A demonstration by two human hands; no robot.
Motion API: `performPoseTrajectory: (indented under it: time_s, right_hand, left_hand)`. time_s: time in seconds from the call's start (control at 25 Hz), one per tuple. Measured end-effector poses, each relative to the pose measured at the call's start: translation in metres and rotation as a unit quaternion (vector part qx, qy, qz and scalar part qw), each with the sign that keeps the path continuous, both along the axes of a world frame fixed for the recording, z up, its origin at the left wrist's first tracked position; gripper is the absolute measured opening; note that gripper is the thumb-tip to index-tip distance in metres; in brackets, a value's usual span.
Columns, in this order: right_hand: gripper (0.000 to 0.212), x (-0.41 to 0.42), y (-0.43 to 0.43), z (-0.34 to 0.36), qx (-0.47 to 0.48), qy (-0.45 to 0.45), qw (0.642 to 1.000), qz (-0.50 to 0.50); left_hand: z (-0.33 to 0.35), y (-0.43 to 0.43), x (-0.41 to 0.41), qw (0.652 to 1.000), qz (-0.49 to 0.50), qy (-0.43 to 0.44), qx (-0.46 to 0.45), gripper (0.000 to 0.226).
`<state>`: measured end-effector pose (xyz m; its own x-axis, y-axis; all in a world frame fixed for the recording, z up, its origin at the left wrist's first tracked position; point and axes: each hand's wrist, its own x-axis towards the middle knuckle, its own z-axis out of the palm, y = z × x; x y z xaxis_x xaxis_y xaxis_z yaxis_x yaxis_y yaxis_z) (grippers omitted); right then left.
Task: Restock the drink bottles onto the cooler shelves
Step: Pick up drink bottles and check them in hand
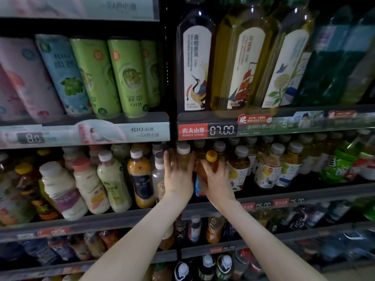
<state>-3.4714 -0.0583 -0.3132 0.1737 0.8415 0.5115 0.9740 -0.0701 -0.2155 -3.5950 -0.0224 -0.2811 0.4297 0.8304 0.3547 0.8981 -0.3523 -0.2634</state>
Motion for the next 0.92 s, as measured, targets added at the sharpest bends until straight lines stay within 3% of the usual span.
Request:
performPoseTrajectory:
  time_s: [0.12,0.24,0.32,0.6,0.84,0.92]
  right_hand:
    - [0.079,0.015,-0.001,0.006,-0.031,-0.009,0.999,0.002]
    - [0.072,0.023,-0.006,0.012,-0.079,0.017,0.997,0.018]
    - [0.068,0.021,-0.008,0.014,-0.075,0.046,0.996,0.030]
    - [0.067,0.015,-0.031,0.021,-0.073,0.067,0.990,0.105]
    - [0.084,0.020,-0.058,0.049,-0.080,0.102,0.988,0.086]
    - [0.097,0.028,-0.071,0.061,-0.095,0.111,0.987,0.073]
  left_hand:
    - [0.001,0.005,0.005,1.000,-0.006,-0.028,-0.002,0.075]
    - [-0.005,0.000,0.005,0.993,-0.058,-0.065,0.077,0.062]
    - [-0.012,-0.008,-0.001,0.986,-0.106,-0.101,0.084,0.062]
    - [-0.011,-0.023,-0.021,0.974,-0.196,-0.110,-0.014,0.095]
    - [-0.011,-0.020,-0.012,0.957,-0.264,-0.099,-0.071,0.073]
    - [0.002,-0.023,-0.012,0.949,-0.252,-0.157,-0.107,0.074]
